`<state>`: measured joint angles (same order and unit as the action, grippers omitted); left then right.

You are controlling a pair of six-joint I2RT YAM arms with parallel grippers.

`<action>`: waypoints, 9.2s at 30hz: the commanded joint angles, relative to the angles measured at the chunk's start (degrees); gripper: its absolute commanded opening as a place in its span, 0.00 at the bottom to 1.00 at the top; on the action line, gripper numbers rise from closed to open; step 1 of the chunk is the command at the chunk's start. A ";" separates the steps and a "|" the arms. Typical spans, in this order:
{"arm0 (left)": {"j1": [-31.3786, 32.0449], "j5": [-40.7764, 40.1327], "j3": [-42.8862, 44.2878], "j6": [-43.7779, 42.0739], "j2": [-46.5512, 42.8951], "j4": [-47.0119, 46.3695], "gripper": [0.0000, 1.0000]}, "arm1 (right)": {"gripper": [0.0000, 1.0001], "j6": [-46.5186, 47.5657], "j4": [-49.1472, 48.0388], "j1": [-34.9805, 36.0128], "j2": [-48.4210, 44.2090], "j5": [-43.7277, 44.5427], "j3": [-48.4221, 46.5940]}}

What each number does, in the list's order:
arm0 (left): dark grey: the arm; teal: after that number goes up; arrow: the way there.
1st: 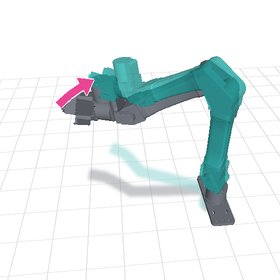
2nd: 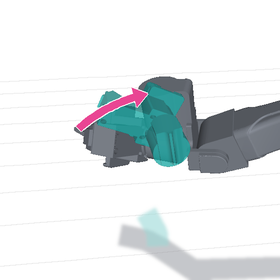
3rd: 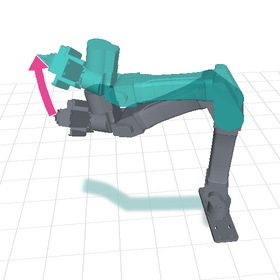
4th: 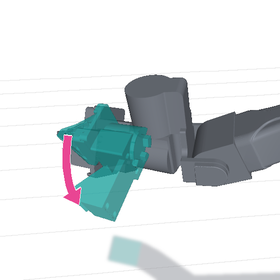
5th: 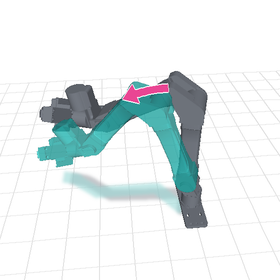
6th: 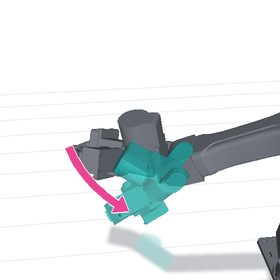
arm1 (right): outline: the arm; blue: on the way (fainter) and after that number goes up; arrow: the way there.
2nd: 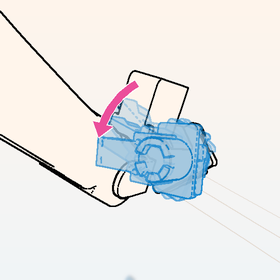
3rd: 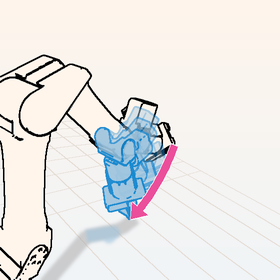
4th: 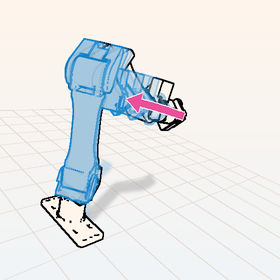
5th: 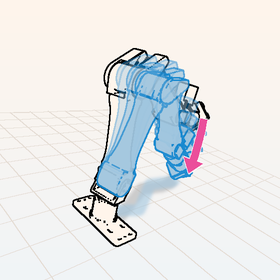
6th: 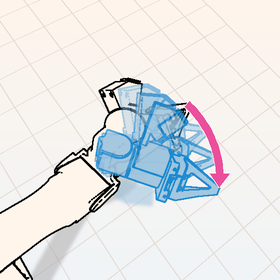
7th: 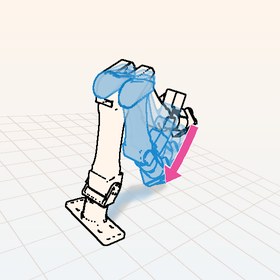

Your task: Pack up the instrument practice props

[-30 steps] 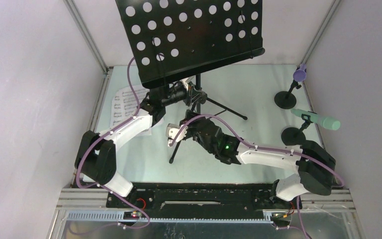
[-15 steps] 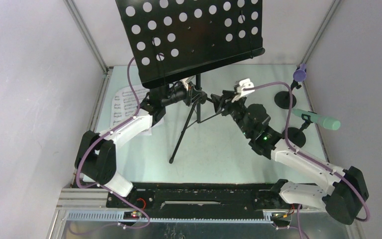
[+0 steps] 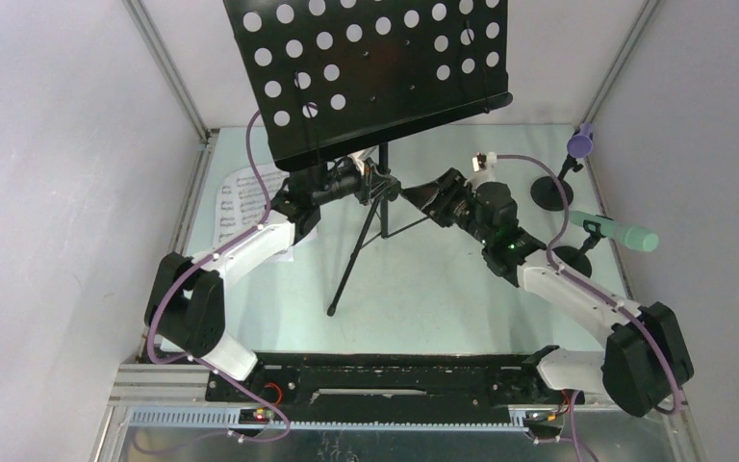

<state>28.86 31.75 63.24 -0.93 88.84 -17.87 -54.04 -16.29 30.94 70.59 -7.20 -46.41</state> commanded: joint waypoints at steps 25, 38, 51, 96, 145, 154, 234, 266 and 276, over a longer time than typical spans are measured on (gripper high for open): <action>0.58 -0.70 0.52 -0.13 3.37 12.14 0.00 | 0.58 -19.26 -18.47 -3.52 15.33 -15.55 -1.97; 0.58 -0.68 1.17 -0.32 3.71 13.10 0.00 | 0.12 -19.76 -23.14 -3.60 18.63 -16.20 -2.30; 0.76 -0.02 1.54 0.14 3.49 13.39 0.00 | 0.00 21.90 -1.38 4.82 11.54 1.18 -11.06; 0.76 0.07 0.65 0.52 3.18 12.27 0.00 | 0.93 43.75 -8.81 20.08 -3.18 21.81 3.21; 0.76 0.79 0.84 0.56 3.01 12.51 0.00 | 0.32 -26.47 -32.62 -2.28 18.86 -10.11 4.05; 0.76 1.14 0.91 0.51 3.01 12.51 0.00 | 0.00 -17.27 -30.09 -1.98 17.81 -10.23 2.84; 0.63 -6.70 3.22 12.12 -7.16 2.44 0.63 | 0.72 51.13 2.14 6.28 -26.19 5.54 17.98; 8.48 -24.33 -28.73 15.43 -23.16 -6.37 0.56 | 0.73 74.35 -6.86 0.12 1.12 -1.97 3.78; 10.80 -25.91 -27.92 15.24 -16.92 -7.07 0.48 | 0.73 84.44 -10.48 2.38 13.23 2.67 -1.29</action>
<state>39.09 8.80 32.93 15.99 70.39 -23.86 25.26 -21.43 32.40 80.58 -7.53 -45.28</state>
